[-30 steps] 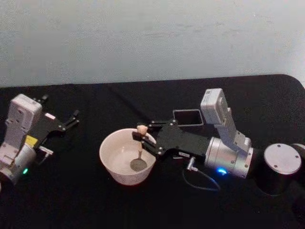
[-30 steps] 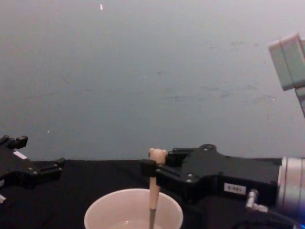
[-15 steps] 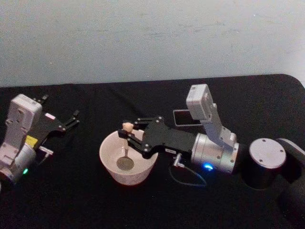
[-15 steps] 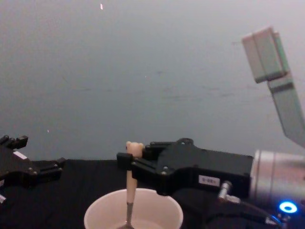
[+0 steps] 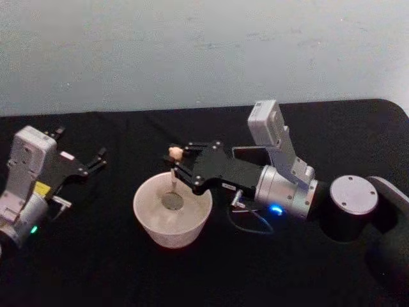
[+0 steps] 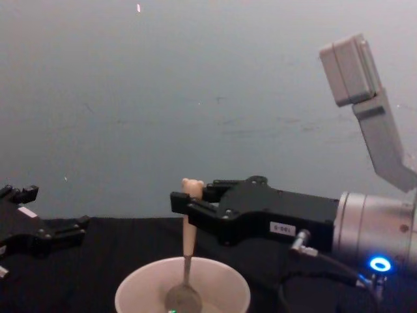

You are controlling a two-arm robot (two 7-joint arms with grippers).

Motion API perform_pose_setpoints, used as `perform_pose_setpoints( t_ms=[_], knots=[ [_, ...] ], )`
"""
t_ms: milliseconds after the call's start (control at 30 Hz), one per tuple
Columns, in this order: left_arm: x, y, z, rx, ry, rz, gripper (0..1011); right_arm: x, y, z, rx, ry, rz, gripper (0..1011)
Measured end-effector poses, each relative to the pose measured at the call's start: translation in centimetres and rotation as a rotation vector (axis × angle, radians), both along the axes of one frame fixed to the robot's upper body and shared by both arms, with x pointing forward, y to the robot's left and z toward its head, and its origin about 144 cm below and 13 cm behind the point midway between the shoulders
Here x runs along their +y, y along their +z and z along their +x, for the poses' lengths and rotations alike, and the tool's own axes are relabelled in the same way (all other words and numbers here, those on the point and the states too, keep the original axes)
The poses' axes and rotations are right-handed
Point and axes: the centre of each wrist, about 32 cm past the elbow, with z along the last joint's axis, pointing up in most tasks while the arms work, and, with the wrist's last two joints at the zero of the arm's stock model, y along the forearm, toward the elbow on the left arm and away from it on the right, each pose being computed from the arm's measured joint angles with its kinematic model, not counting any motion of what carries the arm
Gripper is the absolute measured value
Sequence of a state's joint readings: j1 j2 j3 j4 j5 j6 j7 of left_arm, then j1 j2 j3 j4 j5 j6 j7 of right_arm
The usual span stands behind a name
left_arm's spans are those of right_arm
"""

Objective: Pick up the stirring spoon with one hand, stir inside the cup, then place it back in its original position.

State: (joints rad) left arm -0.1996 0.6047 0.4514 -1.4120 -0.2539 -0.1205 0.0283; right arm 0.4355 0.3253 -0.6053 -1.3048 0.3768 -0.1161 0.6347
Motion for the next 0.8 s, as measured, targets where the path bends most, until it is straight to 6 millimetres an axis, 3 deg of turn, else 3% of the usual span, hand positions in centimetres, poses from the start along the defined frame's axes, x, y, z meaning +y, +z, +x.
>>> perform_pose_setpoints(
  t_ms=[533, 800],
  knots=[
    [0.0, 0.0, 0.0, 0.0, 0.0, 0.0, 1001, -1.1, 0.4, -0.4, -0.014, -0.019, 0.005, 214],
    [0.0, 0.0, 0.0, 0.0, 0.0, 0.0, 1001, -1.8, 2.9, -0.8, -0.083, -0.025, 0.039, 214]
  ],
)
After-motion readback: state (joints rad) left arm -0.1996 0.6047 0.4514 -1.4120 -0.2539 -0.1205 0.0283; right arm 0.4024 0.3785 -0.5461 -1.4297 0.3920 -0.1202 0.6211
